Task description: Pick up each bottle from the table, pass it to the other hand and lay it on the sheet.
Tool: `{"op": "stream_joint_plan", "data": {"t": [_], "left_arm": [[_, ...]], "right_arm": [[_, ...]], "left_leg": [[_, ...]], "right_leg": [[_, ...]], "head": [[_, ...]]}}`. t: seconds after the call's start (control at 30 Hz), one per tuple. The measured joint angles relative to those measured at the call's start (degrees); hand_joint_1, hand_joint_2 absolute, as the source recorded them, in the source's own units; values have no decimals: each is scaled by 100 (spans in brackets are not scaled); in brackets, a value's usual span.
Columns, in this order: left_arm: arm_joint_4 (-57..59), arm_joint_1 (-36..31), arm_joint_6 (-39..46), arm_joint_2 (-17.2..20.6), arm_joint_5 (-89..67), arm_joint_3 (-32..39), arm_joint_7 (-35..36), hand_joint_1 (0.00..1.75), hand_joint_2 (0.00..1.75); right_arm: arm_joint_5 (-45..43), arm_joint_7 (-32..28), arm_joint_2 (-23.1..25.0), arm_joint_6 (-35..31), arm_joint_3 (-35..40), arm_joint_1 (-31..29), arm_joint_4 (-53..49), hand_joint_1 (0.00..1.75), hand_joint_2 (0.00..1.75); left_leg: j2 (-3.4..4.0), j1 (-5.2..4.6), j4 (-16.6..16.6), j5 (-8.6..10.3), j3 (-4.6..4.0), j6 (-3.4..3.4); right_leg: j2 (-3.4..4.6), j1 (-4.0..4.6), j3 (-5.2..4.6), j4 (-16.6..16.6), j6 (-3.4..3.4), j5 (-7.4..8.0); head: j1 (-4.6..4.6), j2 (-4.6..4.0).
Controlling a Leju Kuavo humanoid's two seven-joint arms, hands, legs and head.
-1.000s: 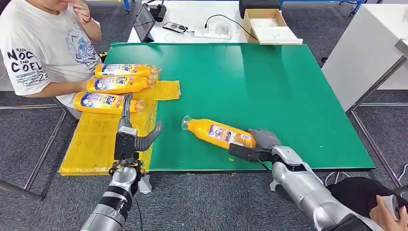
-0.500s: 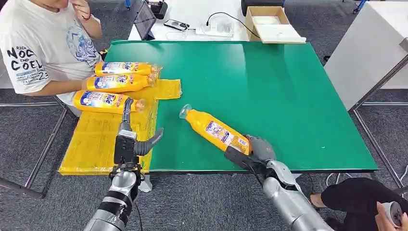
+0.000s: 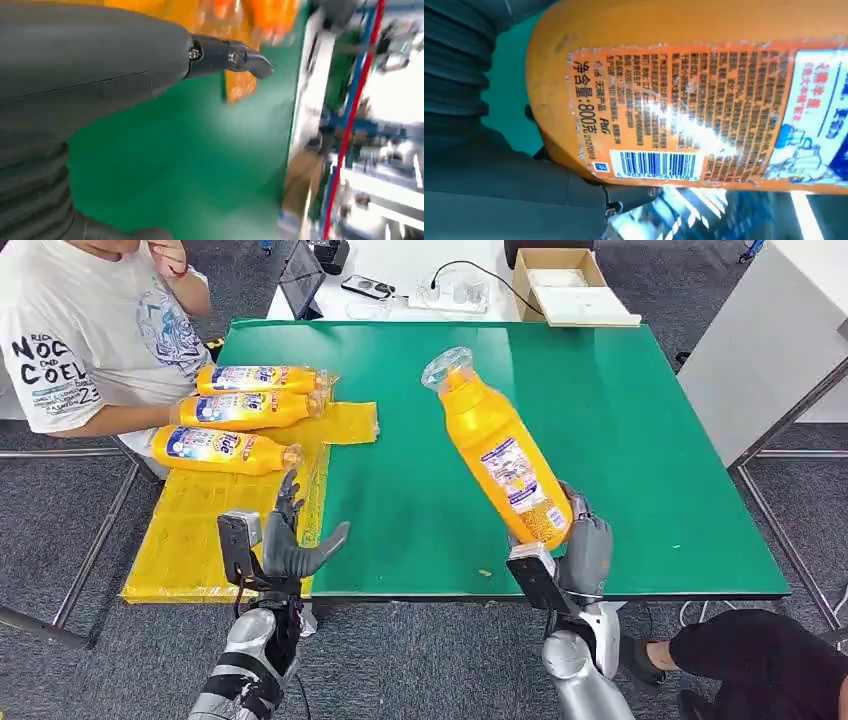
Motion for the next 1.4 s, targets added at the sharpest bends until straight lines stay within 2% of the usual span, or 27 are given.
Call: {"op": "stream_joint_plan", "data": {"t": [0.23, 0.5, 0.7, 1.13, 1.4], "left_arm": [[4, 25, -1240, 4, 962, -181, 541, 0, 175], [4, 50, -1321, 7, 1048, -243, 582, 0, 175], [-96, 134, -2076, 61, 1771, -385, 674, 0, 175], [-1316, 602, -2512, 111, 2442, -787, 576, 0, 175], [-1504, 688, -2585, 114, 2483, -994, 650, 0, 175]], "right_arm": [[-4, -470, 177, -195, -166, 181, -296, 175, 175], [0, -503, 219, -195, -201, 218, -335, 175, 175], [90, -753, 236, 26, -142, 259, -285, 175, 175], [-514, -1056, 591, 642, -9, 433, 358, 175, 175], [-289, -1015, 763, 806, 246, 365, 910, 175, 175]], "left_leg": [[0, 0, 0, 1, 0, 0], [0, 0, 0, 1, -1, 0], [0, 0, 0, 0, -4, 0], [-2, 0, 0, 0, -5, -1], [-1, 0, 0, 0, -4, -1]], "right_leg": [[0, 0, 1, 0, 0, 1], [0, 0, 0, 0, 0, 0], [0, 0, 0, 0, 0, 0], [-2, 0, -1, 0, 0, -1], [-1, 1, -1, 0, 0, -1]], "head": [[0, 0], [0, 0], [0, 0], [0, 0], [0, 0]]}}
